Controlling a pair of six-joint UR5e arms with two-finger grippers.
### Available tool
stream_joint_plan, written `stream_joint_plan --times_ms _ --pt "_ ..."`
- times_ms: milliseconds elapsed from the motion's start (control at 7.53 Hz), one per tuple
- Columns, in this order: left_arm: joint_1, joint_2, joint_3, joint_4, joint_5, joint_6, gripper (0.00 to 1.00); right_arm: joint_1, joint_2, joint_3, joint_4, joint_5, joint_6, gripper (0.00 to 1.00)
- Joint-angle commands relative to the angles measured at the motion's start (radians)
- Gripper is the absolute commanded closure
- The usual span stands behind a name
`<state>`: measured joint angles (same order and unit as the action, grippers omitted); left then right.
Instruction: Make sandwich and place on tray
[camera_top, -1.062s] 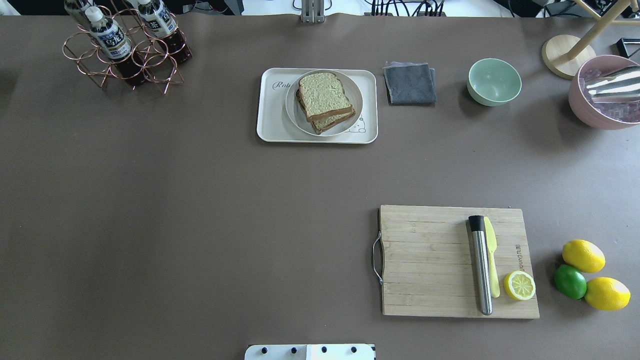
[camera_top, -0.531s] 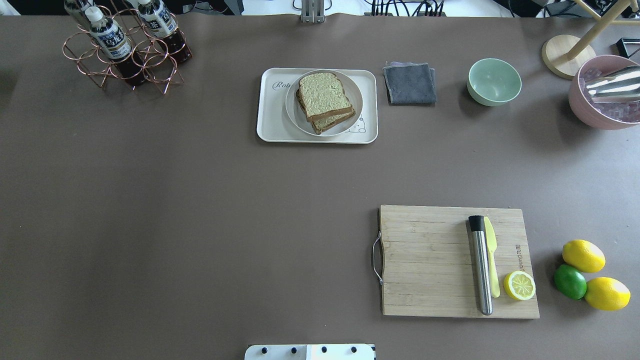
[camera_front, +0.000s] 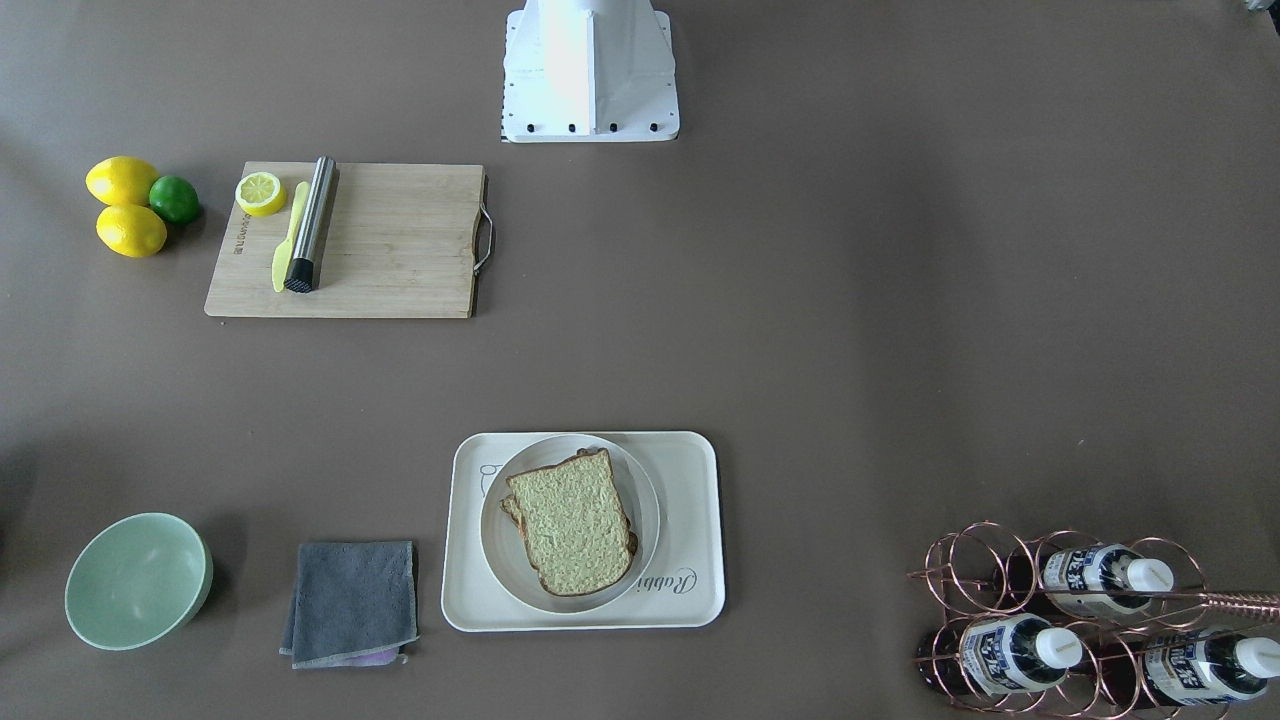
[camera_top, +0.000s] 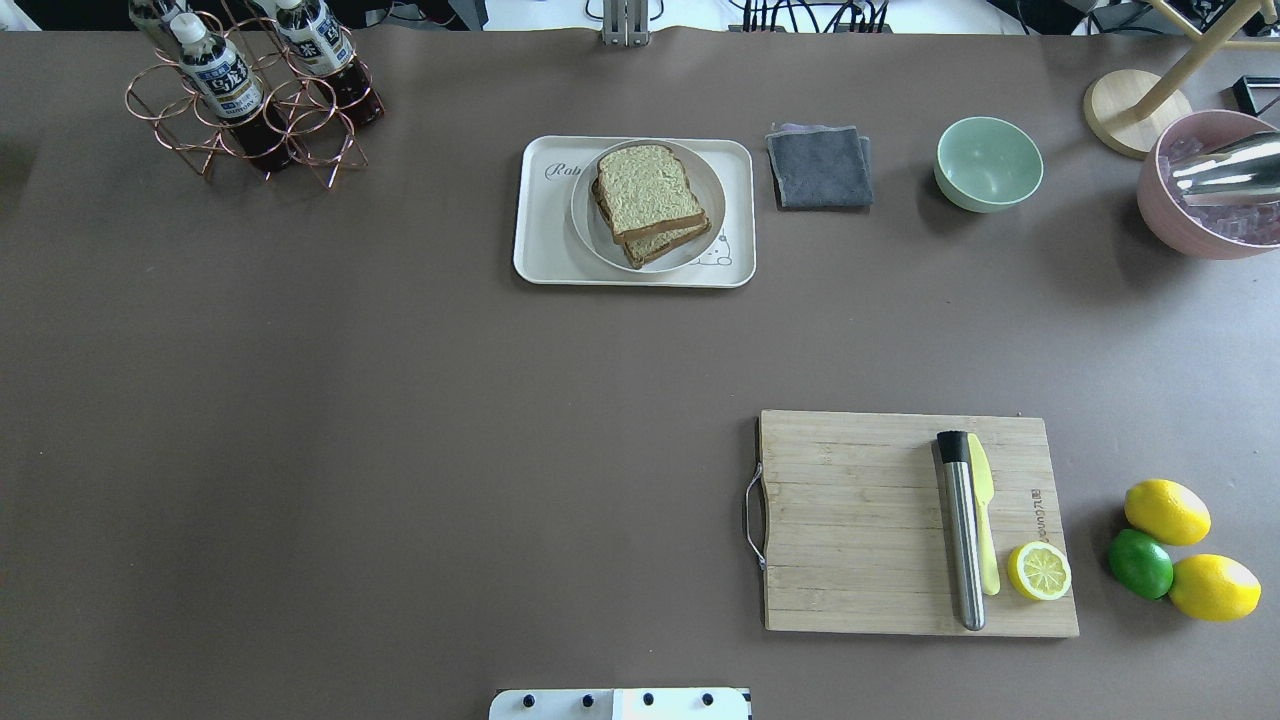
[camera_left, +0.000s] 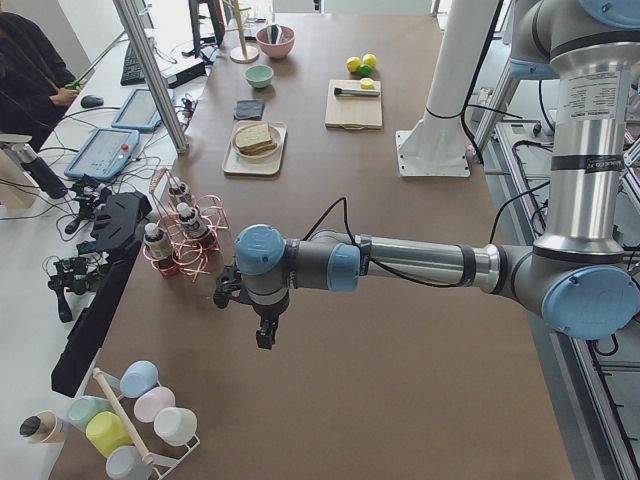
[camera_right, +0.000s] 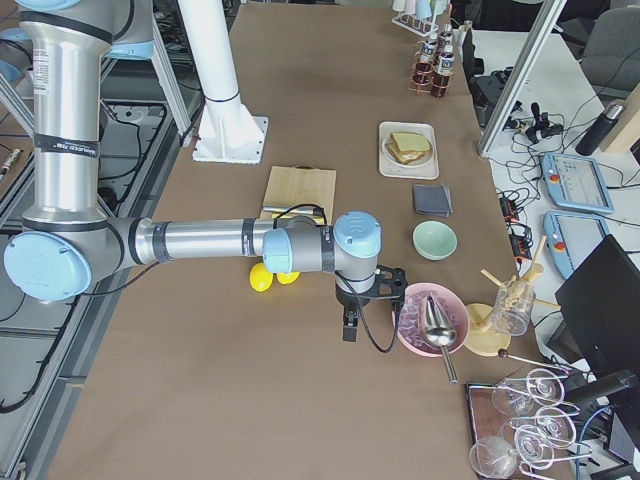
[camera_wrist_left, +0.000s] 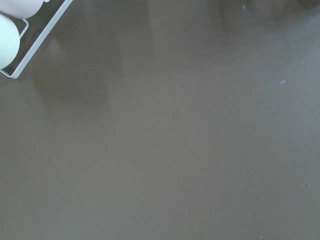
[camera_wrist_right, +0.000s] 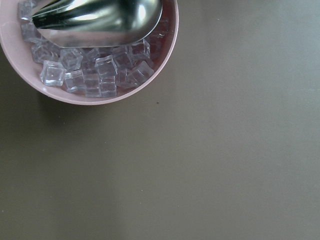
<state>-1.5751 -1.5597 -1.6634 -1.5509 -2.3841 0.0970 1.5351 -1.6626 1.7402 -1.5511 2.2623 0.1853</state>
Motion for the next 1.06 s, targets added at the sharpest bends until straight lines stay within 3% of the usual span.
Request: stream_joint_plan --times_ms 0,930 --pt "0.000 -0.002 0.001 0.000 0.000 -0.002 0.02 -0.001 -0.002 -0.002 0.000 0.010 0.002 0.00" --pt "0.000 -0.005 0.022 0.000 -0.001 -0.002 0.02 -0.001 0.003 -0.004 0.002 0.036 0.000 0.00"
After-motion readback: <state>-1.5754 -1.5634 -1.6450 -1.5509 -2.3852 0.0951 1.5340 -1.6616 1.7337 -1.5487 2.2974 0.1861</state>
